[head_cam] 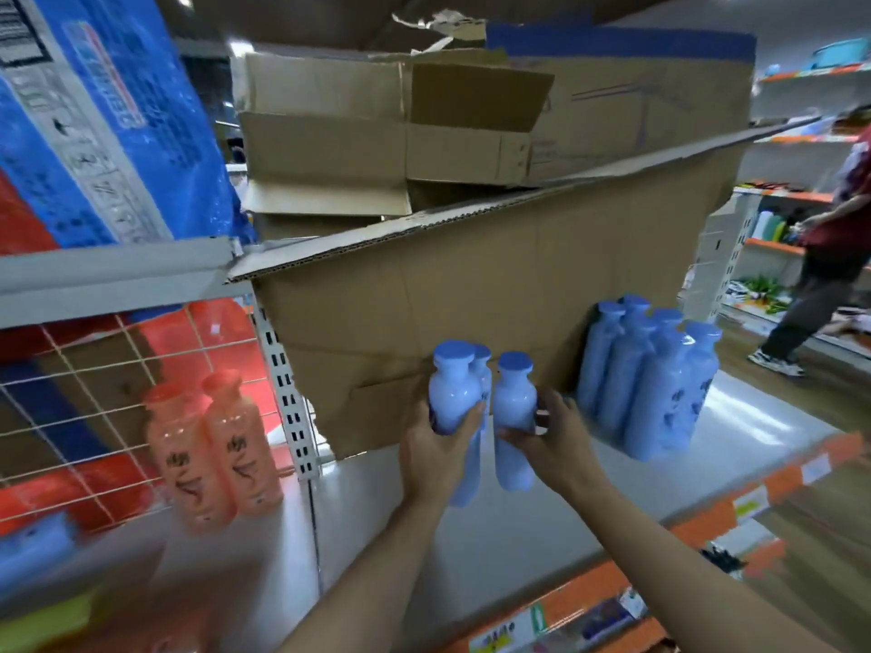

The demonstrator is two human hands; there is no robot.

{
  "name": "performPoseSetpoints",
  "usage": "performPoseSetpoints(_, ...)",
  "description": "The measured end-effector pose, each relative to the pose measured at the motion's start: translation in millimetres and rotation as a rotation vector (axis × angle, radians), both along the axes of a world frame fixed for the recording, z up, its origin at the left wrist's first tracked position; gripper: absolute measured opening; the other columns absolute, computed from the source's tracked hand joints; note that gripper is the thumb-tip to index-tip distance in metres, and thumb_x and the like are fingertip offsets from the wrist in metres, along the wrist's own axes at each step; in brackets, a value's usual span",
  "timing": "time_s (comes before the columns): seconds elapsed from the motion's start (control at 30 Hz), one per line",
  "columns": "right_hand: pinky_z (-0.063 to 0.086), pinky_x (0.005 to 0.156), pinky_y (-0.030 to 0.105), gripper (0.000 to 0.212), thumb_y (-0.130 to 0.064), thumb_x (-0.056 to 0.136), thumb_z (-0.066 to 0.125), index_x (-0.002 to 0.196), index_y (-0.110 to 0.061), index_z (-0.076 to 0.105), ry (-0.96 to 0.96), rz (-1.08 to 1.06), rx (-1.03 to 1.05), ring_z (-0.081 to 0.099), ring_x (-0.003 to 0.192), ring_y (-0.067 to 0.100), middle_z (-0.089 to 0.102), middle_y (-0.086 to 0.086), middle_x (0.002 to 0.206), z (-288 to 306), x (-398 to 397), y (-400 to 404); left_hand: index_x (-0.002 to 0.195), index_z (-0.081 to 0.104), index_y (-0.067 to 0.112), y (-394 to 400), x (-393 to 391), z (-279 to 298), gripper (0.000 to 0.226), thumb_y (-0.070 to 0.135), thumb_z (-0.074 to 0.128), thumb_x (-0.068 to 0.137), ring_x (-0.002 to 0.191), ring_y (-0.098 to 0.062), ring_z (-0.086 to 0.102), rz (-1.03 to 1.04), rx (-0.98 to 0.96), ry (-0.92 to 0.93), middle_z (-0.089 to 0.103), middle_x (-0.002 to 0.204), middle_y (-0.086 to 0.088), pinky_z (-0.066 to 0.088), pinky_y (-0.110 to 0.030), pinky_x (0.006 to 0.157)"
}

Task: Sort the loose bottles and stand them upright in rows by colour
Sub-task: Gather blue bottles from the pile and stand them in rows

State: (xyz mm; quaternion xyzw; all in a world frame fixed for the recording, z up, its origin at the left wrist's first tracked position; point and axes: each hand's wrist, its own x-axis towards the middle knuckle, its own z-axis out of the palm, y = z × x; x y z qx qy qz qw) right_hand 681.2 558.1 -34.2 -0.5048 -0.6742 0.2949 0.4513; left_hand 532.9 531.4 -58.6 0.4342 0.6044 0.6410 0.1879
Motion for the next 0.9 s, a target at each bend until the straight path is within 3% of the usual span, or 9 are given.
performPoseSetpoints(0.1,0.038,0.069,0.019,0.042,-0.011,0.067,0.081,0.104,-0.012,0.061,-0.040,0.061,-0.016,0.051,0.090,0.018,0.052,-0.004,0.087,-11,1,27,0.079,0.055,0.024,14,5,-6,0.034,0.045,0.080,0.071,0.068,-0.009,0.062,0.057,-0.025,-0.018,0.064,0.071,0.009,0.045,-0.024,0.063)
performPoseSetpoints(0.2,0.036,0.063,0.011,0.040,-0.011,0.067,0.079,0.103,-0.015,0.063,-0.063,0.137,-0.041,0.054,0.091,0.020,0.059,0.005,0.095,-33,-1,55,0.088,0.060,0.020,18,11,-14,0.037,0.048,0.079,0.071,0.076,-0.008,0.066,0.133,-0.018,-0.031,0.068,0.079,0.007,0.048,-0.021,0.065)
performPoseSetpoints(0.3,0.045,0.070,0.022,0.046,-0.010,0.069,0.078,0.112,-0.014,0.061,-0.068,0.219,-0.079,0.061,0.091,0.024,0.063,0.007,0.102,-55,-3,78,0.083,0.058,0.021,22,18,-21,0.035,0.045,0.079,0.071,0.075,-0.003,0.064,0.251,-0.011,-0.015,0.066,0.078,0.007,0.046,-0.013,0.064)
performPoseSetpoints(0.37,0.043,0.072,0.019,0.051,-0.008,0.075,0.075,0.122,-0.013,0.055,-0.054,0.273,-0.125,0.059,0.093,0.020,0.063,0.005,0.109,-62,-3,87,0.077,0.053,0.023,22,23,-25,0.033,0.038,0.082,0.071,0.069,0.002,0.059,0.308,-0.007,-0.020,0.061,0.073,0.010,0.041,-0.008,0.062)
performPoseSetpoints(0.5,0.044,0.083,0.025,0.058,-0.007,0.082,0.067,0.134,-0.018,0.043,-0.028,0.381,-0.206,0.056,0.108,0.018,0.058,-0.001,0.121,-64,1,97,0.073,0.049,0.021,23,29,-36,0.036,0.033,0.083,0.072,0.063,0.002,0.051,0.335,-0.048,-0.008,0.051,0.070,0.011,0.039,-0.011,0.062)
performPoseSetpoints(0.6,0.045,0.086,0.029,0.070,-0.025,0.069,0.080,0.128,-0.018,0.045,-0.037,0.401,-0.229,0.050,0.109,0.016,0.049,-0.002,0.121,-60,-4,96,0.076,0.052,0.019,23,34,-36,0.032,0.030,0.082,0.073,0.066,0.006,0.054,0.337,-0.043,0.041,0.054,0.071,0.013,0.039,-0.006,0.062)
performPoseSetpoints(0.7,0.051,0.085,0.042,0.073,-0.044,0.054,0.082,0.116,-0.018,0.052,-0.071,0.345,-0.189,0.056,0.101,0.022,0.056,0.004,0.113,-62,-9,102,0.084,0.056,0.016,23,30,-34,0.030,0.029,0.082,0.074,0.070,0.011,0.056,0.344,-0.044,0.042,0.056,0.074,0.015,0.040,-0.004,0.064)
performPoseSetpoints(0.83,0.048,0.083,0.032,0.053,-0.012,0.078,0.072,0.124,-0.017,0.048,-0.013,0.369,-0.227,0.059,0.101,0.019,0.060,0.001,0.112,-61,0,105,0.093,0.061,0.019,27,22,-40,0.034,0.039,0.081,0.073,0.080,-0.003,0.062,0.324,-0.059,0.018,0.064,0.087,0.008,0.048,-0.019,0.071)
performPoseSetpoints(0.9,0.044,0.083,0.027,0.051,-0.009,0.082,0.068,0.127,-0.016,0.045,-0.012,0.415,-0.243,0.056,0.106,0.017,0.058,0.000,0.116,-66,4,108,0.095,0.061,0.020,29,24,-42,0.035,0.040,0.080,0.073,0.083,-0.006,0.062,0.290,-0.065,0.032,0.064,0.089,0.007,0.050,-0.020,0.073)
